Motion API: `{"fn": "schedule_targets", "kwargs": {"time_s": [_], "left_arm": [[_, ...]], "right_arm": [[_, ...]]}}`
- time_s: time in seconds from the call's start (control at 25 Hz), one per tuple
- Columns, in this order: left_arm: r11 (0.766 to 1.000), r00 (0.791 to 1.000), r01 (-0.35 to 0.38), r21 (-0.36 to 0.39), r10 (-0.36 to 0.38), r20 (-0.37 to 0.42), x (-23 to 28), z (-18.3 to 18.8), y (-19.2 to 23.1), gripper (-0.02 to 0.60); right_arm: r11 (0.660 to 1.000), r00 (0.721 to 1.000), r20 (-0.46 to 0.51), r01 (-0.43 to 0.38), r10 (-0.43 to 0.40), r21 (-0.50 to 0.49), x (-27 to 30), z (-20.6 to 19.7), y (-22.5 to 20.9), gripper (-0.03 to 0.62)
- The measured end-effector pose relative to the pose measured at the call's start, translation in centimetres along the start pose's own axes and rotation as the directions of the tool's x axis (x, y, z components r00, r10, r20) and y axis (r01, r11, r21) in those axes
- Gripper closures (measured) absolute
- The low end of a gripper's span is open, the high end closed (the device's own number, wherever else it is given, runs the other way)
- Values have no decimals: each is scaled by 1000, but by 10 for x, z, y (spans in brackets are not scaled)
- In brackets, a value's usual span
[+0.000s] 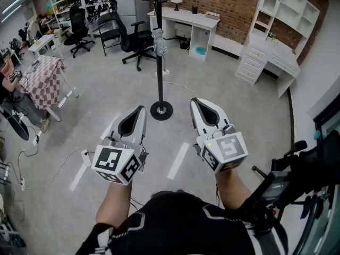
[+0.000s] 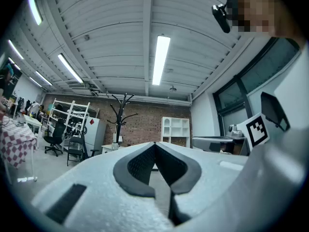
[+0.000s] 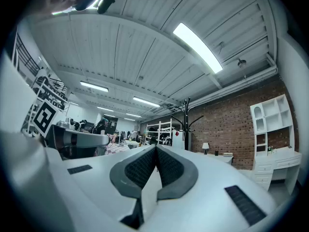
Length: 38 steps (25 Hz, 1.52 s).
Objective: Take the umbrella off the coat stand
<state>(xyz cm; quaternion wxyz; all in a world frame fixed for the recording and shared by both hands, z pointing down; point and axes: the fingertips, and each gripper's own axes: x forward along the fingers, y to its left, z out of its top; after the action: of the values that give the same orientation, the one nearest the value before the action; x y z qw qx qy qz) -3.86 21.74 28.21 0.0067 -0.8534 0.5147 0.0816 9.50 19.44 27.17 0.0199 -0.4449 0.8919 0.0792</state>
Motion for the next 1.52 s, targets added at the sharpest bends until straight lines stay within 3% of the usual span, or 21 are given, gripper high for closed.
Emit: {"fn": "schedule_targets", "kwargs": {"time_s": [0.64,0.88,1.12,1.32,1.52], "left_arm": [[1000,1000,12,-27,-12,-15,-3,-8,3,575],[1000,999,5,-19,-6,-41,-8,-19,21,575],[998,999,45,-48,-46,-19,-16,-17,34,575],[995,999,53,-87,-53,3,-25,-20,50,574],[995,998,67,-79,-68,-9,-20,-30,55,574]], "right_arm": [[999,1000,-16,26,-26,22,5,-5,4,594],[1000,999,-34,22,-21,10,18,-12,20,594],[1000,999,-30,23,-23,3,31,-12,38,594],[997,996,-50,72,-72,-16,38,-22,47,594],[998,996,-65,65,-66,-18,45,-31,52,594]]}}
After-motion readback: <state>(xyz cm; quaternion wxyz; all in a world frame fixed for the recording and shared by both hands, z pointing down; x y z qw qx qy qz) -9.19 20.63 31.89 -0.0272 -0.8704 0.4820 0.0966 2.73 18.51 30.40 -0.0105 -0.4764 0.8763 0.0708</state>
